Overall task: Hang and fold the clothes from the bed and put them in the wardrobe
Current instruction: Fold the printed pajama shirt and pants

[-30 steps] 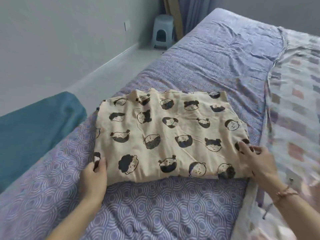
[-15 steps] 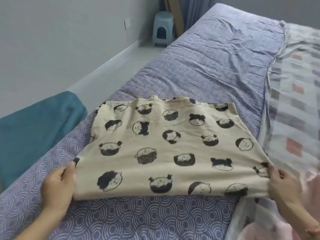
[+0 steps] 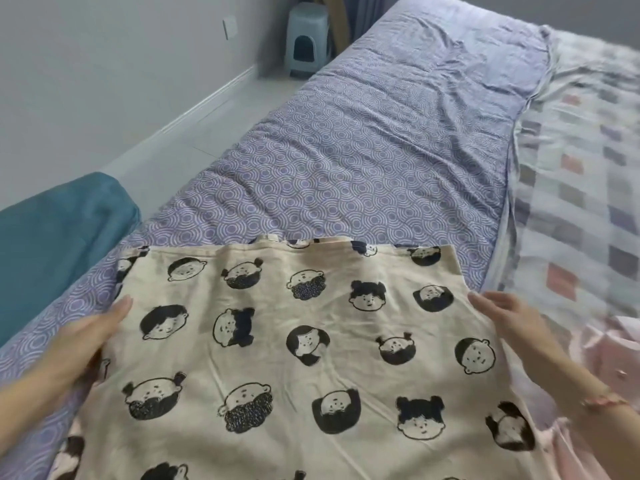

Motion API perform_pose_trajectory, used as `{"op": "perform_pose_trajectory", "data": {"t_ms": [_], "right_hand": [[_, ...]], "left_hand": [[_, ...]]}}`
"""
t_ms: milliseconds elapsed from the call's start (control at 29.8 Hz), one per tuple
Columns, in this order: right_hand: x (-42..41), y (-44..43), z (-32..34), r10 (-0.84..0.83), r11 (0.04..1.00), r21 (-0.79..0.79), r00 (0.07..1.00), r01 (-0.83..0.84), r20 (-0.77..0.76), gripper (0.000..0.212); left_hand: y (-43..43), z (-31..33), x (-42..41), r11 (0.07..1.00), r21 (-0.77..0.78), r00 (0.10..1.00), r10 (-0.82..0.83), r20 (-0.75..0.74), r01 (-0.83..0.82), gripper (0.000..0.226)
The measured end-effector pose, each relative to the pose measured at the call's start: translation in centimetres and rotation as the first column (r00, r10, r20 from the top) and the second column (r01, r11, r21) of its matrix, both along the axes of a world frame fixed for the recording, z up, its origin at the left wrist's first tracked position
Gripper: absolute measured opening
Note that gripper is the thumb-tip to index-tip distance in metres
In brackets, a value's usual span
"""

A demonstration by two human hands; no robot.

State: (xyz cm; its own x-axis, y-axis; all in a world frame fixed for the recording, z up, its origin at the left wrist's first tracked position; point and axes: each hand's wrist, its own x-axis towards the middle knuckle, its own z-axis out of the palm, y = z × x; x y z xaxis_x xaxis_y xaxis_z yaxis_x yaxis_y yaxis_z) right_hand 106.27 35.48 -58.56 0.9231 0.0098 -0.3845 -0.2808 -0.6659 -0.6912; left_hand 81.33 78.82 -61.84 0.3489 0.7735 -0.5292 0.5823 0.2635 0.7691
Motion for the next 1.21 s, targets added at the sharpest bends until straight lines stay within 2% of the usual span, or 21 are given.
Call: {"op": "perform_pose_trajectory", "data": {"t_ms": [67,134,235,302,403,470,504,537,571,604,638,672,705,739,873,974,1041,1074,1108,1175,1209], "right_hand": [[2.2,2.0,-0.2,0.020,0.989,-0.145,0.998,-0.012,0.052,0.047],[3.2,3.2,-1.1,0.106,0.940,-0.336,0.988,-0.063,0.112,0.043],[3.9,3.4,-1.9,0.035,0.926,-0.366,0.946,0.091,0.323,0.036],[4.4,3.6,-1.7,-0.047,0.905,-0.353,0.882,0.236,0.469,0.037],[4.9,4.1,-2.4,-0.064,0.865,-0.435,0.915,0.250,0.398,0.041],[3.6,5.1,-2.7,0.043,0.833,-0.521,0.917,0.187,0.397,0.041],[2.1,6.1,-3.0,0.148,0.843,-0.520,0.868,0.139,0.473,0.039],[0.0,7.6,-3.1,0.281,0.864,-0.501,0.776,0.052,0.565,0.036],[-2.4,9.4,-3.0,0.424,0.865,-0.493,0.664,-0.096,0.616,0.035],[-4.7,11.1,-3.0,0.578,0.807,-0.508,0.571,-0.300,0.582,0.041],[-6.5,12.5,-3.2,0.716,0.698,-0.527,0.501,-0.486,0.486,0.050],[-7.4,13.5,-3.5,0.800,0.600,-0.538,0.467,-0.593,0.378,0.059],[-7.1,13.9,-4.0,0.836,0.541,-0.566,0.471,-0.622,0.282,0.064],[-6.3,13.3,-4.9,0.837,0.519,-0.608,0.502,-0.601,0.218,0.065],[-1.4,8.0,-6.6,0.736,0.506,-0.693,0.676,-0.514,0.036,0.079],[-1.6,5.9,-4.9,0.697,0.523,-0.707,0.716,-0.477,0.032,0.099],[-5.1,5.9,-2.8,0.749,0.573,-0.633,0.647,-0.521,0.145,0.099],[-7.6,6.1,-1.9,0.776,0.581,-0.551,0.612,-0.598,0.154,0.094],[-10.3,6.2,-1.2,0.823,0.539,-0.455,0.559,-0.709,0.103,0.089],[-15.1,5.4,-1.9,0.924,0.365,-0.452,0.377,-0.814,0.066,0.085],[-16.5,4.7,-2.7,0.951,0.296,-0.487,0.300,-0.822,0.072,0.080]], "left_hand": [[-0.9,1.6,2.7,0.978,0.183,0.994,-0.097,-0.041,0.102,0.044],[-0.9,1.6,4.9,0.892,0.439,0.989,-0.056,-0.135,0.110,0.038],[-1.1,1.9,6.5,0.763,0.647,0.996,0.057,-0.070,0.002,0.040],[-0.6,2.1,6.8,0.688,0.718,0.993,0.113,0.034,-0.102,0.039],[-0.4,1.8,7.6,0.684,0.723,0.987,0.159,-0.019,-0.096,0.035],[-1.1,1.8,8.0,0.690,0.721,0.970,0.213,-0.120,-0.062,0.034],[-2.0,1.9,7.9,0.640,0.768,0.975,0.176,-0.135,-0.009,0.039],[-3.5,2.0,8.0,0.536,0.840,0.993,0.031,-0.115,0.080,0.041],[-5.4,2.0,8.1,0.384,0.902,0.970,-0.207,-0.127,0.199,0.040],[-7.5,1.6,8.1,0.202,0.920,0.873,-0.435,-0.222,0.335,0.042],[-9.0,0.9,8.2,0.033,0.883,0.731,-0.575,-0.367,0.469,0.048],[-9.8,0.2,8.1,-0.053,0.787,0.602,-0.613,-0.512,0.614,0.057],[-9.8,-0.5,8.1,-0.055,0.686,0.527,-0.598,-0.604,0.725,0.065],[-8.9,-1.4,7.8,-0.001,0.606,0.500,-0.565,-0.656,0.795,0.072],[-4.5,-2.6,6.9,0.117,0.411,0.414,-0.473,-0.778,0.904,0.093],[-6.4,-1.1,5.7,0.211,0.449,0.494,-0.447,-0.746,0.868,0.095],[-10.9,-0.3,3.4,0.236,0.569,0.585,-0.576,-0.571,0.788,0.089],[-13.8,0.1,1.8,0.198,0.608,0.560,-0.669,-0.489,0.768,0.083],[-16.5,-0.1,0.2,0.096,0.640,0.486,-0.737,-0.469,0.762,0.078],[-19.9,-1.3,-2.6,-0.154,0.643,0.337,-0.748,-0.572,0.750,0.084],[-20.4,-1.9,-3.3,-0.209,0.580,0.277,-0.720,-0.636,0.787,0.095]]}}
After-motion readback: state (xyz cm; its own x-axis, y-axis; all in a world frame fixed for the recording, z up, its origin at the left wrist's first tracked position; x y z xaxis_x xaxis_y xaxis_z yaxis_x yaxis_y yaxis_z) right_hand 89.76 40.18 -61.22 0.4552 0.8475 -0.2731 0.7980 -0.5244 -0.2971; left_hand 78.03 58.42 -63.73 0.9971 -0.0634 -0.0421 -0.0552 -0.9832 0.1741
